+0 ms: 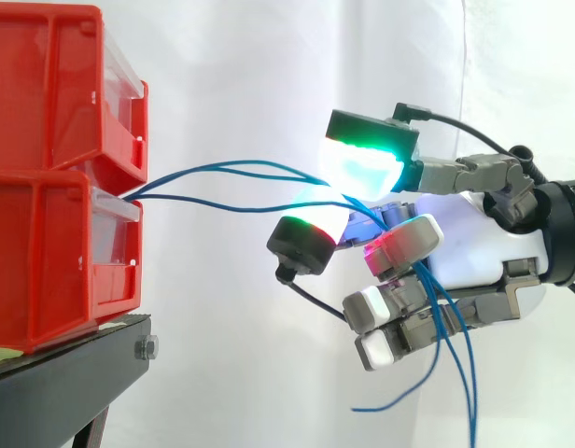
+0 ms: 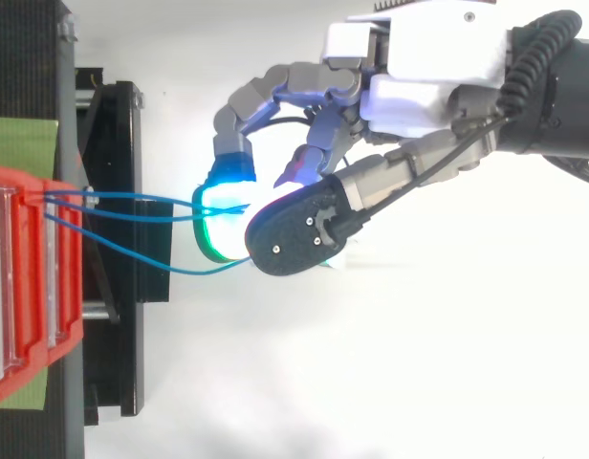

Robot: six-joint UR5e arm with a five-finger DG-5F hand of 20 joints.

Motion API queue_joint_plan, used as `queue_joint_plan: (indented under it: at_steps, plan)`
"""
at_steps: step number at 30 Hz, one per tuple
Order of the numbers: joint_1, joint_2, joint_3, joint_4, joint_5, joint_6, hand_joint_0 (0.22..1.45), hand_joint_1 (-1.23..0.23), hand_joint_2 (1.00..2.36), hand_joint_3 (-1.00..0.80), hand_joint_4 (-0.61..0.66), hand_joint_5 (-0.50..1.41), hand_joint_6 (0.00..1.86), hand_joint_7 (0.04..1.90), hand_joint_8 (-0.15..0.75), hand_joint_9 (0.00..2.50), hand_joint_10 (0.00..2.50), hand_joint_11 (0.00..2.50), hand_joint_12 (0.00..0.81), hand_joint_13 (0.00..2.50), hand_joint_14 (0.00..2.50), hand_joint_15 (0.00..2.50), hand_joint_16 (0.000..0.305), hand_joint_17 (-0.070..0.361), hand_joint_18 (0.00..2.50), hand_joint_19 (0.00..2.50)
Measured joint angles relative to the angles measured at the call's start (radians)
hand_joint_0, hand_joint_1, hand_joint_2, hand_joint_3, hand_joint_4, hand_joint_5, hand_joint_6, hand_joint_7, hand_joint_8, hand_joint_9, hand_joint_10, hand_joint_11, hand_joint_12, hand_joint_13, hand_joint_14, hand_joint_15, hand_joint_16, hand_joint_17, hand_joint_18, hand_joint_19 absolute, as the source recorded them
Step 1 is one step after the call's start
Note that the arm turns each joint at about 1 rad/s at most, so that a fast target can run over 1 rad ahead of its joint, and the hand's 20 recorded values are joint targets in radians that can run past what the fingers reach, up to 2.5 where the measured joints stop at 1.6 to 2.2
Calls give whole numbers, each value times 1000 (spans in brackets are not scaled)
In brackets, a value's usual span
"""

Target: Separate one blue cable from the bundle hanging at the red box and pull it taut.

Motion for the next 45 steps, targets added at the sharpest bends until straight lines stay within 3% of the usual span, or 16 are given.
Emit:
queue_joint_plan:
  at_steps: [3, 6, 14, 19, 23, 26, 27, 30, 33, 37, 41, 43, 45]
  plan:
    - [-3, 4, 18, -17, -1, -1, 687, -862, 1000, -499, 22, -175, 899, 920, 291, 1214, 18, 1164, 345, 882, 25, 733, 44, 100, 608, 662]
    - [-7, 4, 43, -50, -3, -4, 700, -858, 1000, -500, 15, -165, 908, 932, 294, 1243, 18, 1183, 340, 887, 22, 722, 43, 97, 626, 652]
    - [-11, 4, 63, -94, -1, -30, 509, -748, 1000, -500, 74, -126, 873, 951, 327, 1316, 18, 1094, 364, 924, 22, 710, 47, 105, 663, 655]
    - [-11, 4, 64, -96, 0, -41, 619, -694, 1000, -500, 24, -123, 860, 1043, 311, 1314, 20, 1090, 347, 911, 24, 728, 43, 96, 637, 679]
    - [-10, 4, 63, -96, 0, -43, 600, -745, 1017, -263, 68, -128, 885, 1180, 319, 1312, 19, 1134, 356, 911, 21, 721, 43, 98, 641, 682]
    - [-9, 4, 63, -96, 0, -43, 606, -761, 1015, -142, 79, -127, 902, 1168, 351, 1307, 17, 1138, 388, 934, 22, 715, 49, 111, 690, 659]
    - [-9, 4, 63, -96, 0, -43, 618, -777, 1014, -125, 34, -136, 928, 1080, 352, 1295, 17, 1140, 390, 923, 20, 715, 50, 113, 687, 658]
    - [-8, 4, 63, -95, 0, -44, 659, -823, 1017, -172, -22, -163, 944, 1053, 302, 1208, 18, 1174, 358, 861, 24, 732, 45, 102, 623, 678]
    - [-8, 4, 63, -89, 0, -44, 659, -864, 1000, -496, 35, -170, 941, 969, 291, 1188, 17, 1173, 349, 848, 24, 732, 44, 99, 601, 662]
    - [-8, 4, 63, -84, 0, -44, 528, -691, 1000, -500, 65, -155, 916, 978, 323, 1236, 17, 1141, 364, 873, 23, 720, 47, 106, 623, 676]
    - [-8, 4, 63, -79, 0, -45, 554, -527, 1000, -500, 59, -145, 891, 1004, 316, 1253, 18, 1110, 362, 875, 21, 726, 46, 103, 614, 687]
    - [-8, 4, 63, -75, 0, -45, 602, -546, 1000, -500, 46, -145, 885, 1034, 310, 1250, 19, 1115, 355, 869, 24, 726, 44, 100, 604, 690]
    - [-8, 4, 63, -72, 1, -45, 606, -604, 1009, -380, 41, -144, 887, 1062, 314, 1253, 18, 1120, 357, 869, 22, 732, 44, 100, 604, 692]
